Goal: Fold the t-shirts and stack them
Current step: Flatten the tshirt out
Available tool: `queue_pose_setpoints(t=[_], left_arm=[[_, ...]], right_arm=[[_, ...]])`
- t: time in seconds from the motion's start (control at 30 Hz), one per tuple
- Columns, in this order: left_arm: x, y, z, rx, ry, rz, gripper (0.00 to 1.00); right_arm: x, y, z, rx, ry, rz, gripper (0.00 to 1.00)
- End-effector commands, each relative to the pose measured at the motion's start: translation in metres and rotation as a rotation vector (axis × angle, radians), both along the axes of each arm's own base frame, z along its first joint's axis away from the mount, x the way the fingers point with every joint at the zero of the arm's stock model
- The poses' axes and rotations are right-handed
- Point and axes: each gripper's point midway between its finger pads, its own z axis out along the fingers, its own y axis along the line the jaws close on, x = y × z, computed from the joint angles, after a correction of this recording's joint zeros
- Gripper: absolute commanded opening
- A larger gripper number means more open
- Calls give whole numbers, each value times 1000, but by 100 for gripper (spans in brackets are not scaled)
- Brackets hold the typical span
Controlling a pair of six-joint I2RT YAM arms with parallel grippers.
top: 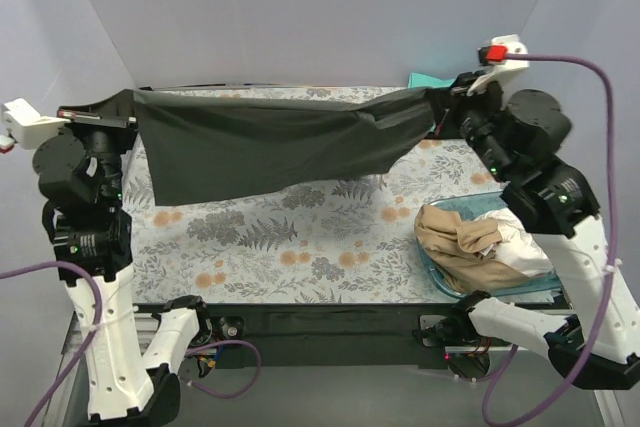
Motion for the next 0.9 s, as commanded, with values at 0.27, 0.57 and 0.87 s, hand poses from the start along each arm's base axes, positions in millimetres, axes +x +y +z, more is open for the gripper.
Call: queue_pose_setpoints(t=[0.27, 0.57, 0.87], left_arm=[[-43, -20, 122, 152, -254, -70, 0], [50, -1, 89, 125, -110, -44, 0], [166, 12, 57, 155, -30, -67, 0]], right_arm=[[-75, -7, 138, 92, -347, 221, 1], [5, -9, 144, -14, -354, -30, 1], [93, -14, 169, 2, -462, -119, 1]])
